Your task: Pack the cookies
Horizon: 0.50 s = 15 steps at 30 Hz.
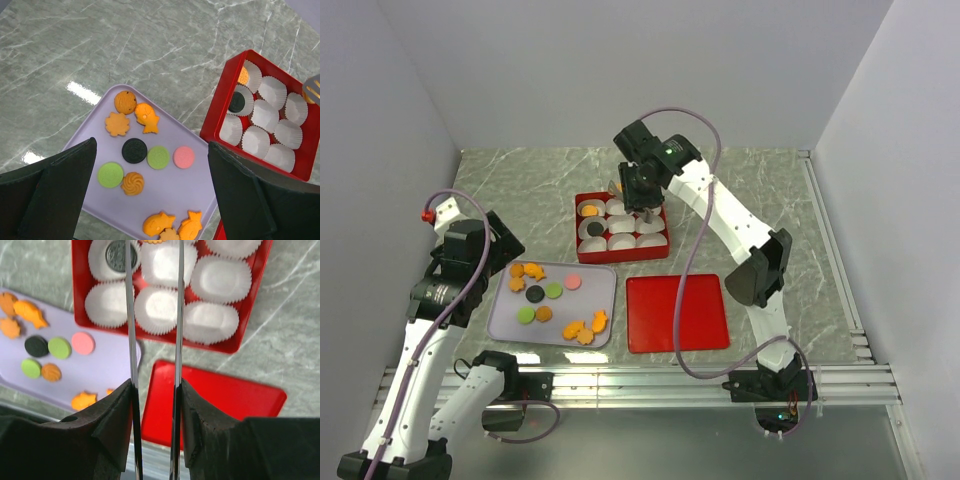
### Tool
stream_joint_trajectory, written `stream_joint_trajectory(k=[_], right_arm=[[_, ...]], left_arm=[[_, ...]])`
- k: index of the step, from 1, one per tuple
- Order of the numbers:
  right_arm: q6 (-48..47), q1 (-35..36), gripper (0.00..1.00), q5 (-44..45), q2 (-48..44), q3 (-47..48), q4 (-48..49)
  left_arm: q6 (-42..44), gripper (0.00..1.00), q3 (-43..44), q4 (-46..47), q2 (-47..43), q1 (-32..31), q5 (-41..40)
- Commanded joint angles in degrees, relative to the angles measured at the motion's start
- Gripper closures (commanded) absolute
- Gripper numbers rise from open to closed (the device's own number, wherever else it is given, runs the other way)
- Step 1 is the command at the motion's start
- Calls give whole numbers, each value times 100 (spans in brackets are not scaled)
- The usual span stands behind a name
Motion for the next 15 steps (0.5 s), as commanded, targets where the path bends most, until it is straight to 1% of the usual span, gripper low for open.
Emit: stream_joint_trajectory(k=[1, 15], right_arm=[[4, -89, 58, -38, 251, 366, 416], [171, -273, 56, 77, 840, 464, 751]], left_arm=[[103, 1, -55, 241, 19, 31, 95], [129, 1, -29, 233, 107, 13, 156]])
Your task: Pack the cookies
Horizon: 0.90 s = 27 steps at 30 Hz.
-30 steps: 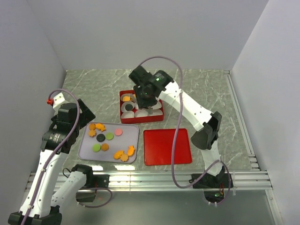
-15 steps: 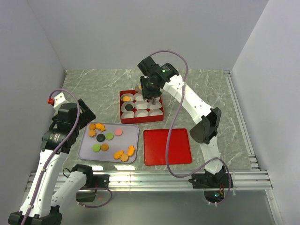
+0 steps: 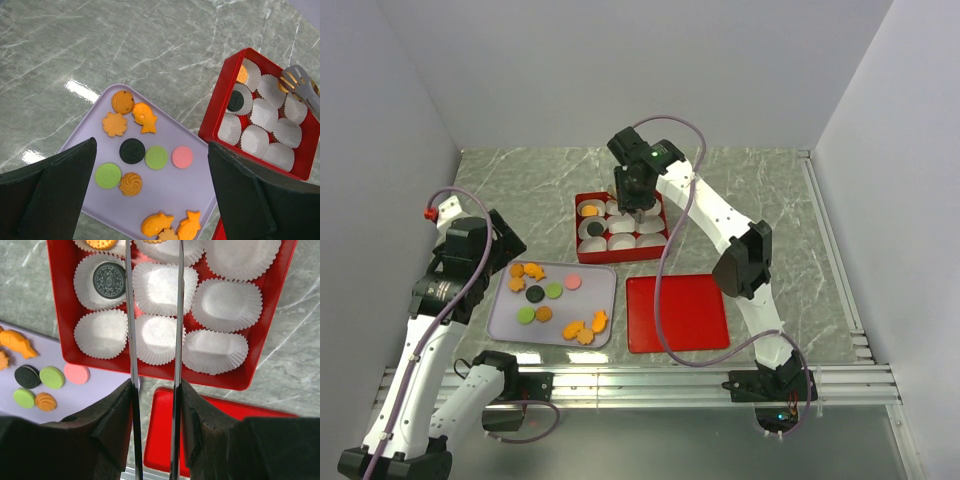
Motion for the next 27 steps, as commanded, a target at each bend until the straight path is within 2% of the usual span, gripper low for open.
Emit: stream_joint_trajectory(k=[1, 10, 17, 27], right_arm=[[62, -81, 54, 127, 56, 280, 303], [150, -90, 45, 74, 170, 253, 391], [194, -107, 44, 83, 118, 298, 365], [211, -107, 44, 162, -532, 87, 268]], left_arm=[[121, 1, -38, 160, 13, 0, 73], [129, 1, -38, 160, 66, -70, 82], [121, 1, -29, 152, 39, -96, 73], [112, 1, -55, 169, -13, -79, 47]])
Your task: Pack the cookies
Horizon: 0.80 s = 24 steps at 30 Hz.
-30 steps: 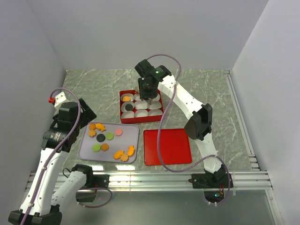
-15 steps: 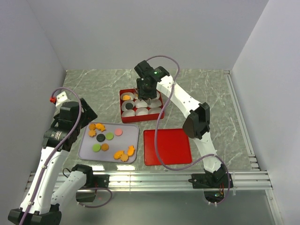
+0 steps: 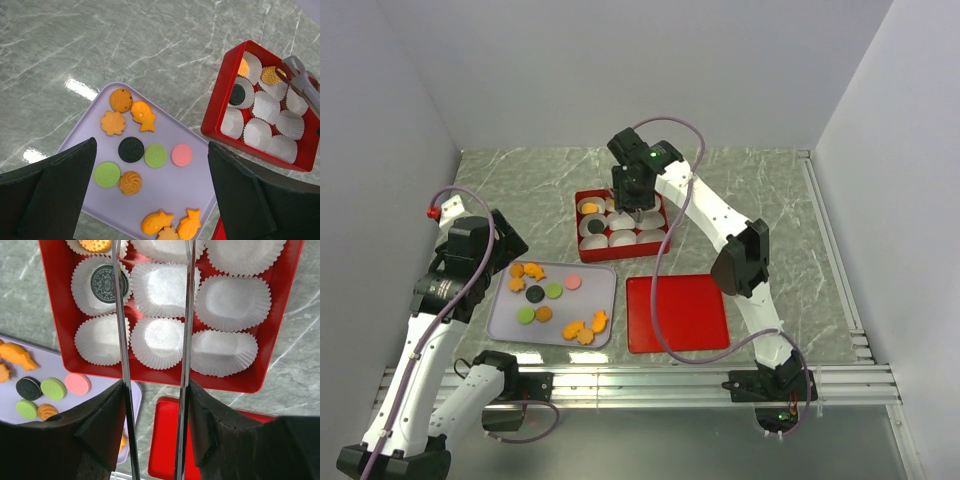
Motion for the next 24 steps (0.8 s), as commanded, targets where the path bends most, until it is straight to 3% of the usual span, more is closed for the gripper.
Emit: stream_joint_trajectory(k=[1, 10, 18, 24], right_arm=[[36, -46, 44, 158, -769, -24, 110], [-25, 454, 44, 237, -1630, -648, 40], [-69, 1788, 43, 149, -2280, -1834, 154], [-87, 2441, 44, 315, -2264, -2214, 49]], left_arm=[[112, 1, -47, 169, -66, -5, 29], [86, 1, -55, 160, -110, -5, -6], [68, 1, -38, 143, -66, 22, -32], [68, 1, -38, 134, -75, 22, -41]])
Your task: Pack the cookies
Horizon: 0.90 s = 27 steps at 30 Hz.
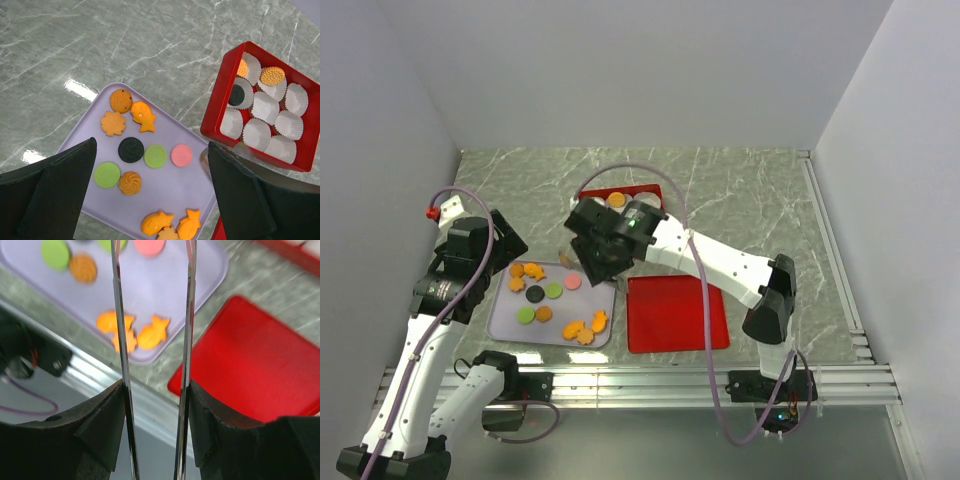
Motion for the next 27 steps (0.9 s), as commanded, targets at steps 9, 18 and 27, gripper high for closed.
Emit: stream_joint_trajectory(k=[9, 18, 27], right_arm=[[67, 467, 44, 279, -42, -309, -63], [-3, 643, 44, 182, 265, -450, -142], [-47, 687, 44, 121, 687, -204, -265]], left_arm=[[61, 1, -38, 127, -66, 22, -63], [53, 0, -46, 119, -92, 48, -72], [53, 1, -38, 119, -127, 74, -72]])
